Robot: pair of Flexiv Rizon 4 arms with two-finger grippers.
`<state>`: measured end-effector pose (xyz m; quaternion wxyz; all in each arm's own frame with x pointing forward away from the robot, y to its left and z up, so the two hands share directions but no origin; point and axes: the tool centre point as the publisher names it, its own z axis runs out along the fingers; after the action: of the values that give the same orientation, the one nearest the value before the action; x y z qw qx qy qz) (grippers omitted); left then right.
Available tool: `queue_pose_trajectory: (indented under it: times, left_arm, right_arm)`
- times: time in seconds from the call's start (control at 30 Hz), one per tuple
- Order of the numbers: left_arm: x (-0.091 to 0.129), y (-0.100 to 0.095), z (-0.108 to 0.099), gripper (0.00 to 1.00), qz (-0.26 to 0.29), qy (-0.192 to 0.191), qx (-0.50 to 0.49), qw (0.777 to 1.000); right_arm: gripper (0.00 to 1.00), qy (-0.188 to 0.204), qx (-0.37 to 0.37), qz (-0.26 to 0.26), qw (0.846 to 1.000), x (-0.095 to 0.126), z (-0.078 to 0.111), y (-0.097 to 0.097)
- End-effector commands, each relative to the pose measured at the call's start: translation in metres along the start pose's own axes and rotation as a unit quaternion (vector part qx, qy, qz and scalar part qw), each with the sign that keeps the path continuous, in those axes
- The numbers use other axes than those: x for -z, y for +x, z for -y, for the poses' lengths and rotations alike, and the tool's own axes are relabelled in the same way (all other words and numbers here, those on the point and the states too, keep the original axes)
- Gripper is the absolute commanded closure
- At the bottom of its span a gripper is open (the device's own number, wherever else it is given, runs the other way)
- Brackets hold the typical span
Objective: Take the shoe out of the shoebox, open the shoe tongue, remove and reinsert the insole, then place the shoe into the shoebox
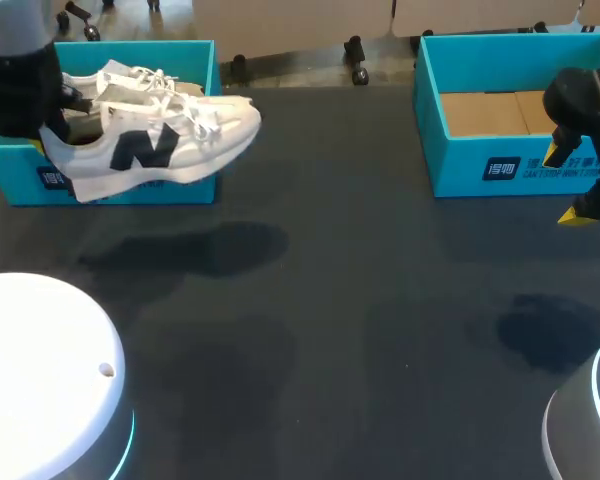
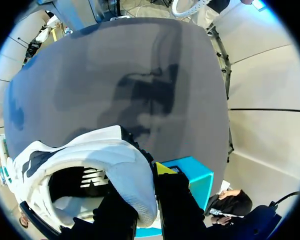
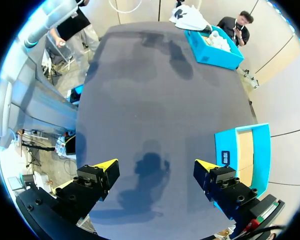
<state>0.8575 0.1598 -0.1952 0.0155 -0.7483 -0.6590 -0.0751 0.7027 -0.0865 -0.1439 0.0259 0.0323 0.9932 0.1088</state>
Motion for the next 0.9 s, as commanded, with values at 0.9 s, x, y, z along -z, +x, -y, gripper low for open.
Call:
queue_pose_trajectory:
  times: [0.9]
  left_arm:
    - [0.009,-0.108,0.084,1.00,-0.009,-0.025,-0.049,0.998]
  right_arm:
    - [0.00,0.001,0.000,-0.002,1.000,0.000,-0.001,-0.001]
